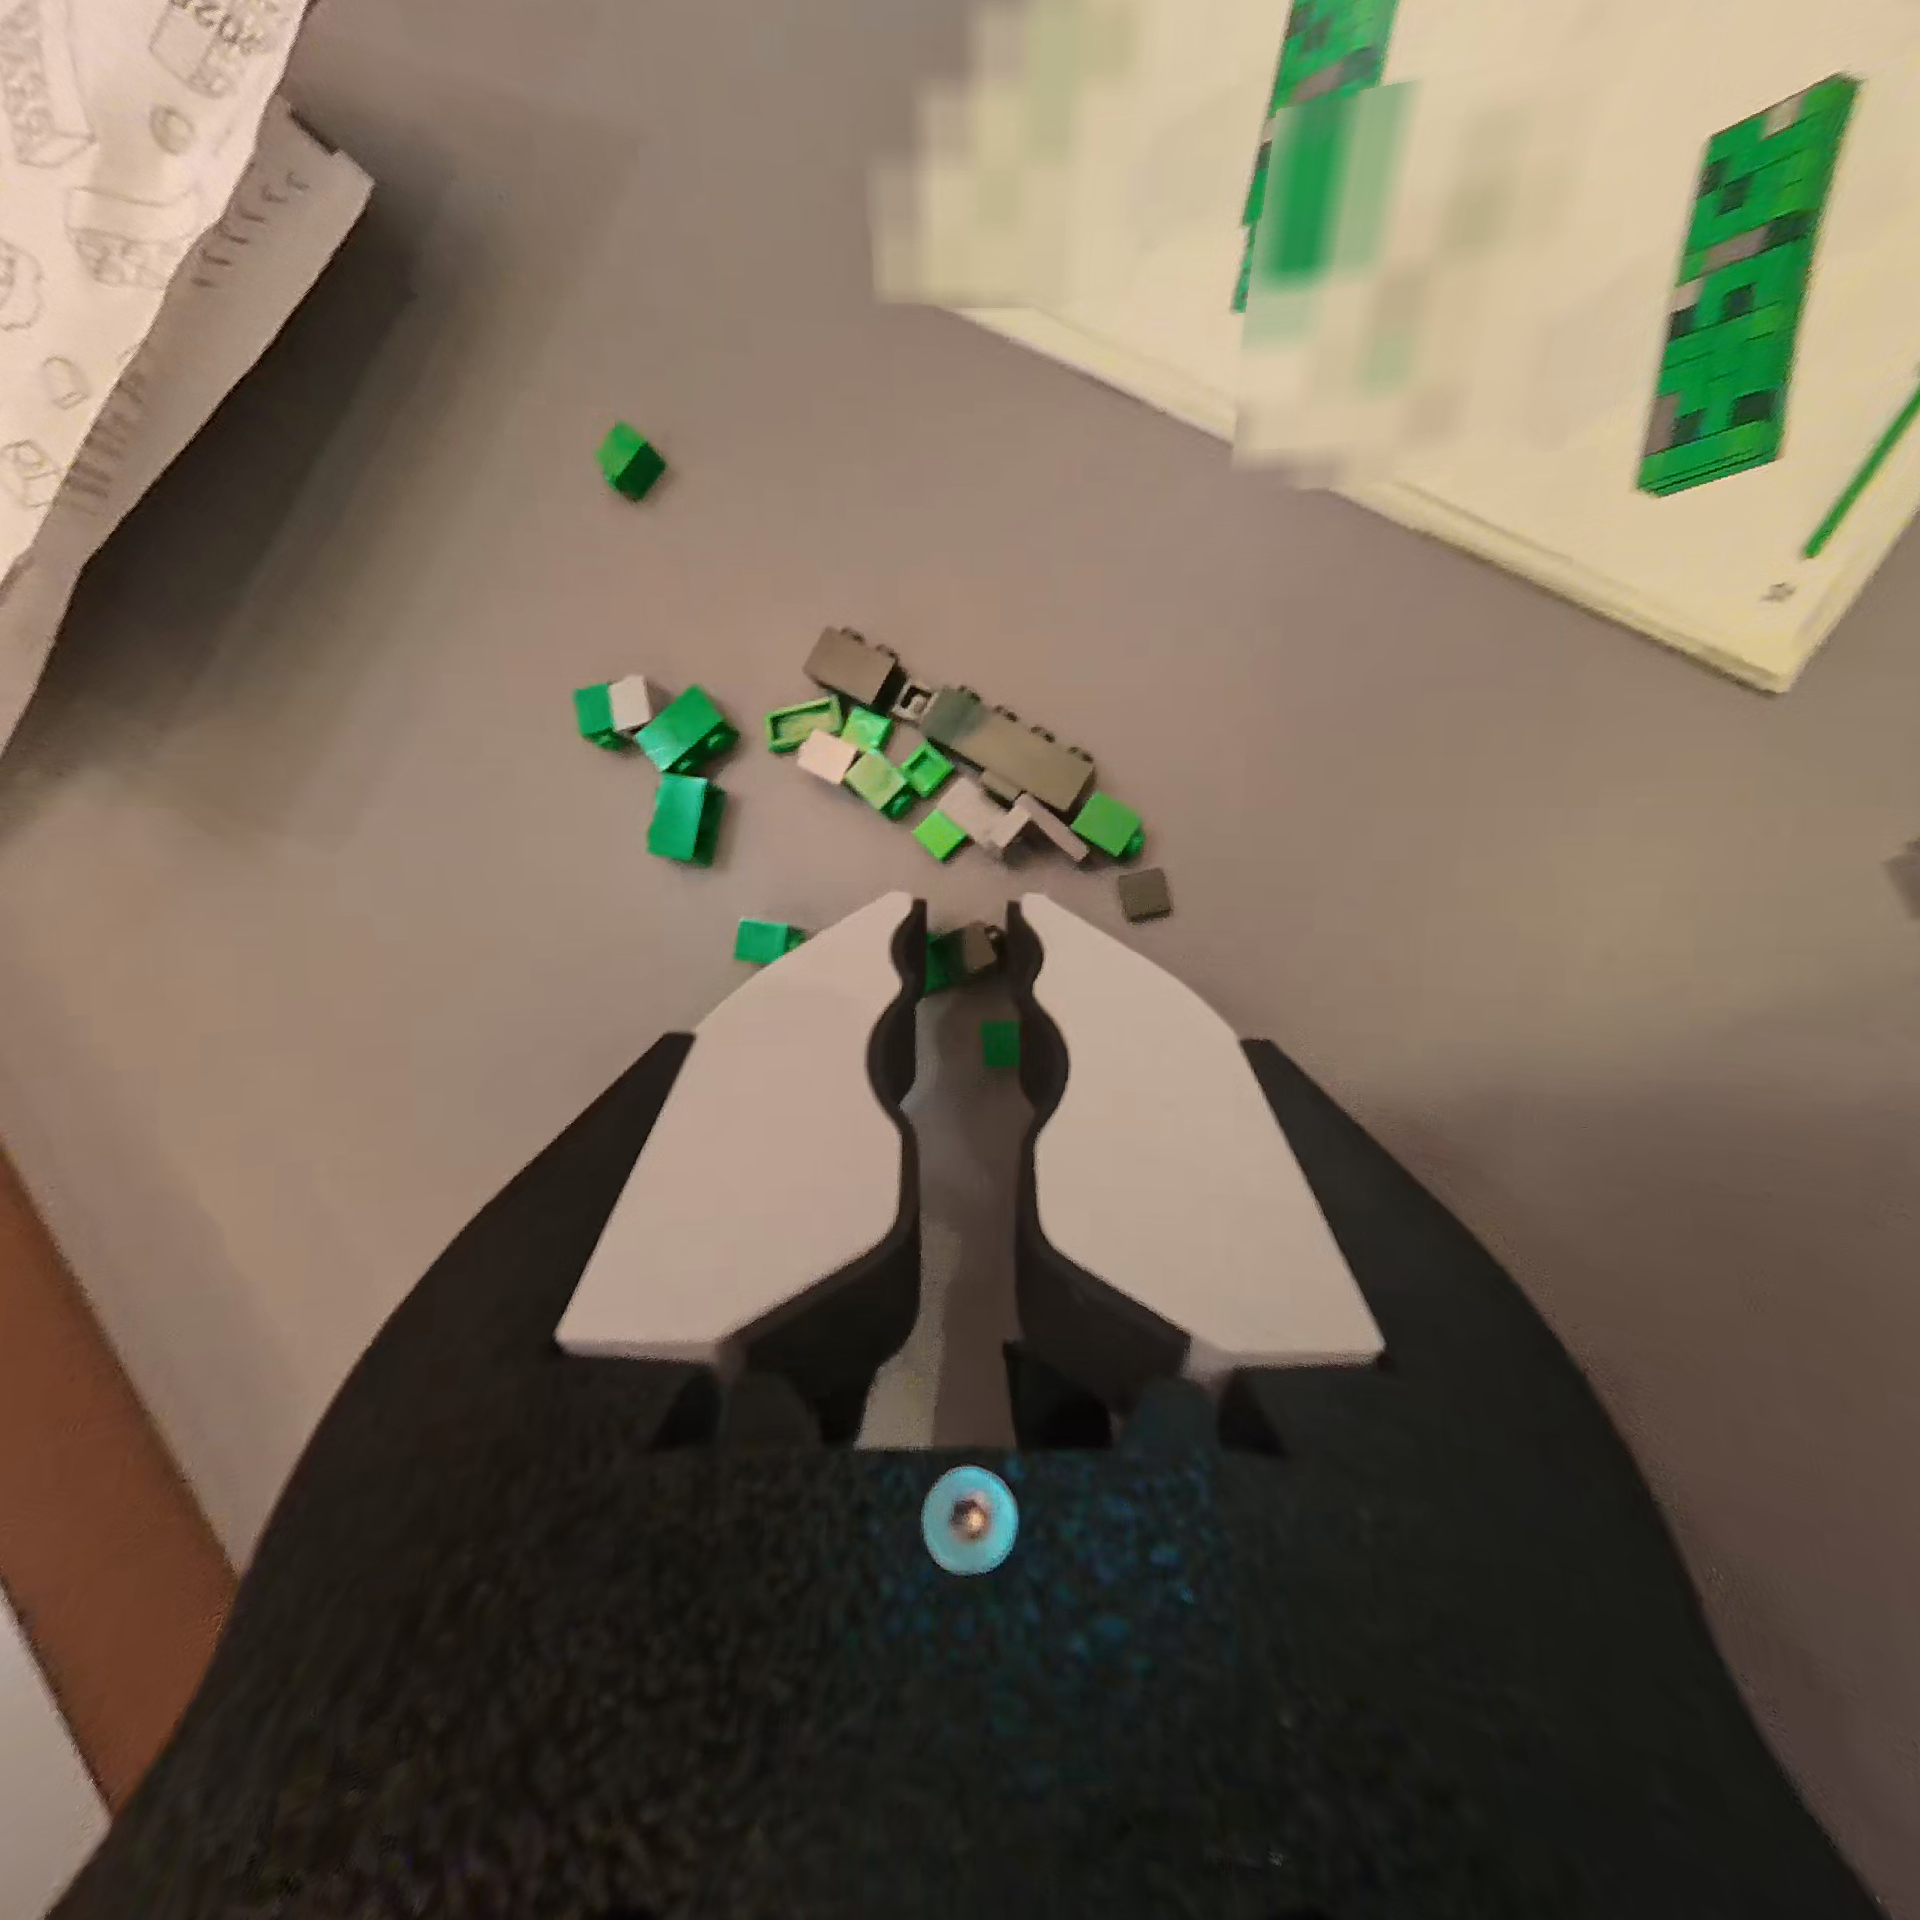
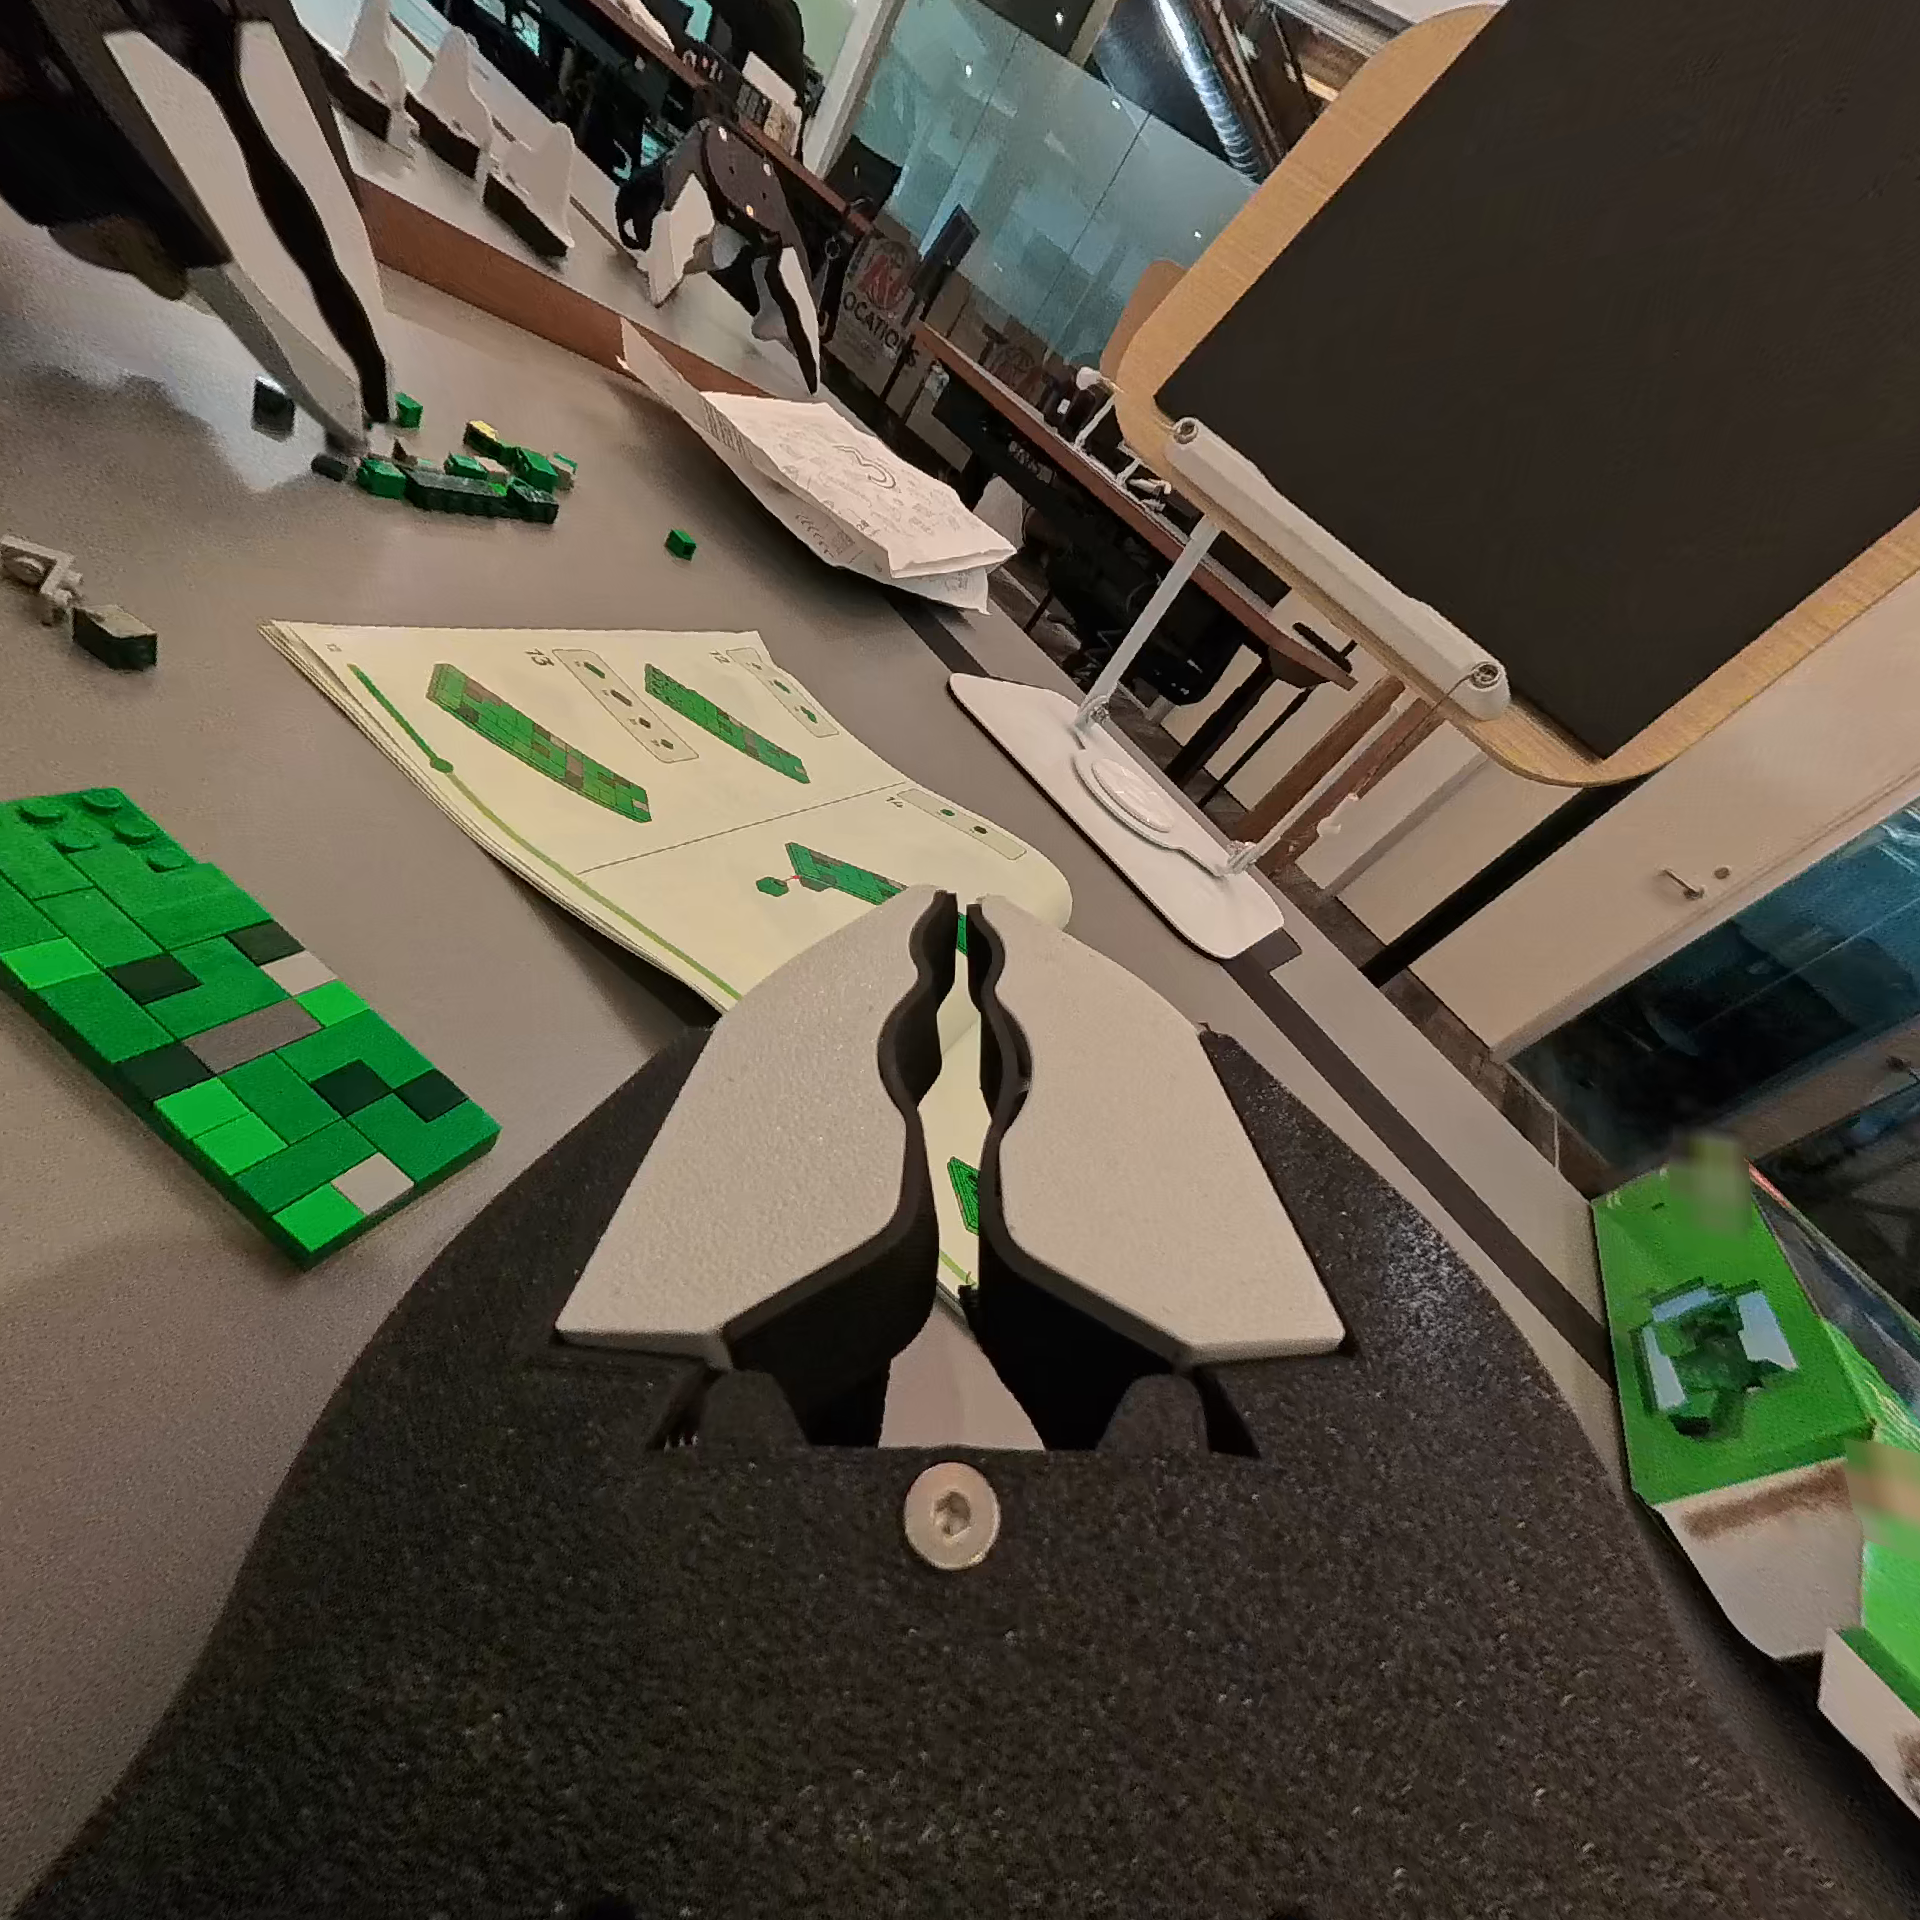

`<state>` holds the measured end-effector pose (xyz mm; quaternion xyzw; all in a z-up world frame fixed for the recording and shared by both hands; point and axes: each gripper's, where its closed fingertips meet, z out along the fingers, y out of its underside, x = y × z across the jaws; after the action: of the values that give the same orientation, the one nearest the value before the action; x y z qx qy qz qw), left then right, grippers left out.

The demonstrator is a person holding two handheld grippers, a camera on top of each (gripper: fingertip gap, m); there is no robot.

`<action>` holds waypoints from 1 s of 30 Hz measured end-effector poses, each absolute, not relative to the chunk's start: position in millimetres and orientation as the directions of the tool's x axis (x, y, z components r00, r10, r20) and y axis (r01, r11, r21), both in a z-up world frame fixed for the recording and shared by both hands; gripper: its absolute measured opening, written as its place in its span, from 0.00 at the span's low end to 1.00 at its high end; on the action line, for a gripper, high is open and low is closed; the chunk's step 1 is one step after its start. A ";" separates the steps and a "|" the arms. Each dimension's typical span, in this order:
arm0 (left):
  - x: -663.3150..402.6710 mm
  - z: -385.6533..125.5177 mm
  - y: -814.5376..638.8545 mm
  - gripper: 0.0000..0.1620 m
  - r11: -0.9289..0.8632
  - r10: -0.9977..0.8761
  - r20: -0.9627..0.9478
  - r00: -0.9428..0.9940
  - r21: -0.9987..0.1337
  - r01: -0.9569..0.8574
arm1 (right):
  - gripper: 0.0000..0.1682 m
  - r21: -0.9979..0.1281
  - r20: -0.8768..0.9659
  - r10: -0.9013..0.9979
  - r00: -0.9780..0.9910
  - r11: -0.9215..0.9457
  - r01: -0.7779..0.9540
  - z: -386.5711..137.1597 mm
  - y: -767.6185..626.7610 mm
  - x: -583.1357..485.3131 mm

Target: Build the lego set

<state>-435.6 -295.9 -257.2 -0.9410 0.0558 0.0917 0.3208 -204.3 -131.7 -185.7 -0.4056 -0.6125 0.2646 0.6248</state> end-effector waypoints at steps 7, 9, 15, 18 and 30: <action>-419.8 -254.0 -290.9 0.08 -0.739 0.015 -0.100 0.995 -0.672 -0.056 | 0.01 -0.827 0.556 0.825 0.107 0.536 0.169 -186.1 -132.3 -204.5; -420.2 -256.0 -292.9 0.08 -0.738 0.057 -0.076 0.995 -0.675 -0.009 | 0.01 -0.827 0.557 0.824 0.106 0.537 0.169 -186.2 -132.5 -204.5; -415.5 -257.2 -293.9 0.08 -0.704 0.092 0.014 0.996 -0.706 0.075 | 0.01 -0.823 0.562 0.821 0.103 0.541 0.173 -186.8 -133.1 -204.9; -415.5 -257.6 -292.8 0.08 -0.704 0.091 0.008 0.996 -0.707 0.070 | 0.01 -0.822 0.563 0.820 0.103 0.543 0.173 -186.8 -133.2 -204.8; -415.7 -256.1 -292.2 0.08 -0.700 0.089 -0.001 0.996 -0.711 0.062 | 0.01 -0.819 0.567 0.818 0.101 0.546 0.176 -187.3 -133.7 -205.1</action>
<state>-415.7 -292.2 -256.1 -0.9218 -0.0408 0.0178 0.3850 -205.1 -133.7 -187.3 -0.4011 -0.6191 0.2571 0.6242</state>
